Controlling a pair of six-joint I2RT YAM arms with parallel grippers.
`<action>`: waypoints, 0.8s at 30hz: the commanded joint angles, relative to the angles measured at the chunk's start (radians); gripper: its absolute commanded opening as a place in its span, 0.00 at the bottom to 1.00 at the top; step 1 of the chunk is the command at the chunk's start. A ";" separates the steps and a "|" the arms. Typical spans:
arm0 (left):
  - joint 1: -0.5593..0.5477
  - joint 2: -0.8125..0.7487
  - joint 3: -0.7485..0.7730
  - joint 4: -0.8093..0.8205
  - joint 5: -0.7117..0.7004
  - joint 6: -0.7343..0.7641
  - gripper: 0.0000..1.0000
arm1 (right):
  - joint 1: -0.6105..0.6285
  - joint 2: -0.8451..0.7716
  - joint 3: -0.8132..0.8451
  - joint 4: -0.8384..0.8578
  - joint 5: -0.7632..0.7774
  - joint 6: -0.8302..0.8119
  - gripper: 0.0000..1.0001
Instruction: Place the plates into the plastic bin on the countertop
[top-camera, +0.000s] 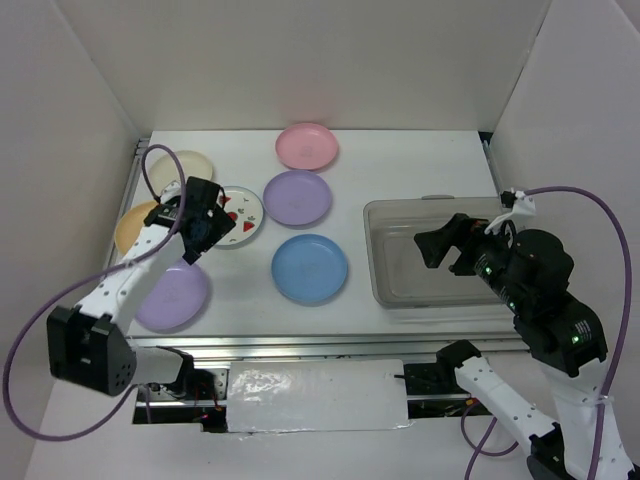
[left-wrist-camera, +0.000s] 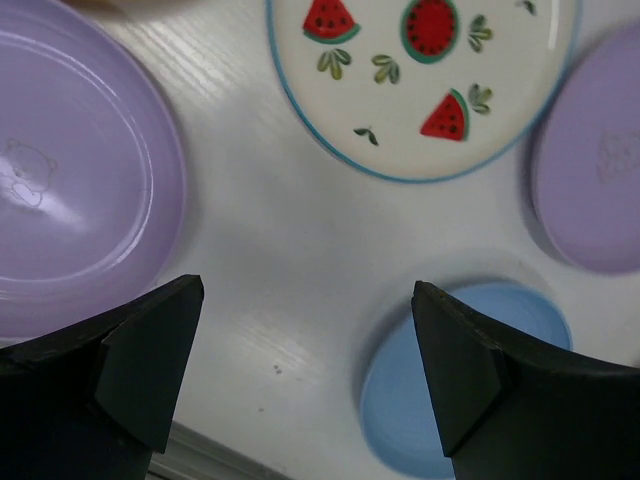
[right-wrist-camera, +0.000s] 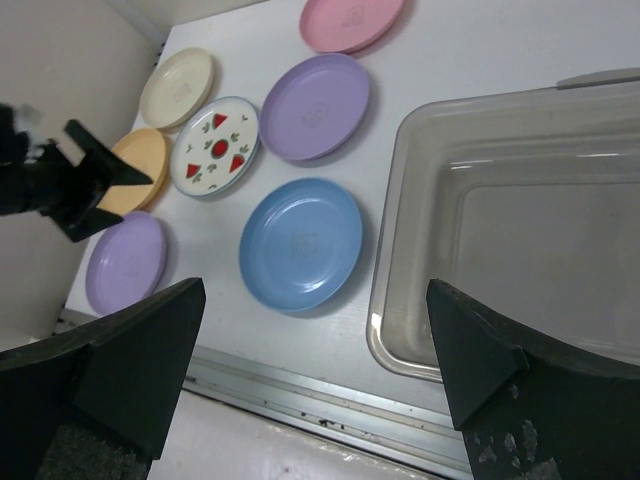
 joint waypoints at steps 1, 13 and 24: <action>0.036 0.093 0.032 0.020 -0.002 -0.158 0.99 | -0.003 -0.002 -0.015 0.085 -0.082 0.007 1.00; 0.092 0.334 -0.013 0.219 0.050 -0.166 0.95 | 0.000 0.001 -0.043 0.114 -0.162 0.002 1.00; 0.108 0.463 0.009 0.281 0.017 -0.152 0.85 | 0.005 0.004 -0.048 0.126 -0.201 -0.001 1.00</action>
